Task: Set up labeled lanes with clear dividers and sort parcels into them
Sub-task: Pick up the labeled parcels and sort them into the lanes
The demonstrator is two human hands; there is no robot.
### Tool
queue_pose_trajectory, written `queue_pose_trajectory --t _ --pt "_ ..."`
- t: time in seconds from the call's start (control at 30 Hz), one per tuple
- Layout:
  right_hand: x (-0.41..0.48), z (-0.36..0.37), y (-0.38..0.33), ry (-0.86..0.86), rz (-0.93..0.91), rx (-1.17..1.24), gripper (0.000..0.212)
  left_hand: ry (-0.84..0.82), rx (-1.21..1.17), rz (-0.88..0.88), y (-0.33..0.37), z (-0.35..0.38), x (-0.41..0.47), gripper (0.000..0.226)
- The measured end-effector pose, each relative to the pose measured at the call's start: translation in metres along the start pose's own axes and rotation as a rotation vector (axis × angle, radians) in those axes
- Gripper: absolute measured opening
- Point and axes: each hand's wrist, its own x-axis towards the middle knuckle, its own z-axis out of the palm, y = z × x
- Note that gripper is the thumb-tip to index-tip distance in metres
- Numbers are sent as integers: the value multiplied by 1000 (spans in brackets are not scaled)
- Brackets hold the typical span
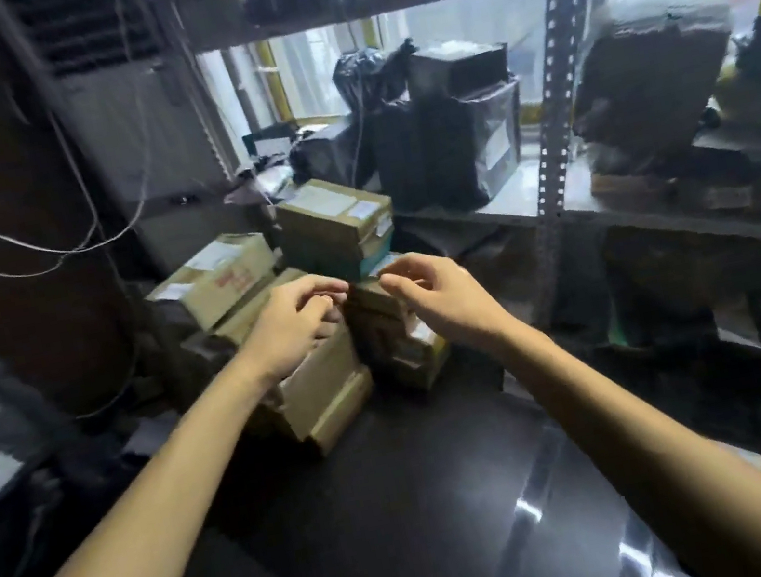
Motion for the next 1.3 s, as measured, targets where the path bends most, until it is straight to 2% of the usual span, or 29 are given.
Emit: queue_pose_trajectory --t 0.27,0.57,0.77,0.97,1.17,1.23,1.3 --pt "85 114 -43 -109 -64 -57 27 157 -105 -11 -50 -124 19 28" --pt "178 219 -53 -173 7 -125 30 58 -54 -24 -108 -204 108 29" --pt "251 239 -25 -140 112 -179 33 74 -84 -73 -146 -224 176 27" --pt "305 241 -2 58 250 -232 45 80 -70 -74 -162 -236 243 28" --pt "326 240 21 27 441 -208 67 82 134 -147 -195 -234 281 26" --pt "330 244 24 -24 485 -196 69 3 294 -240 -206 -233 287 38" --pt "332 250 23 -84 514 -167 66 -120 328 -329 -211 -233 291 35"
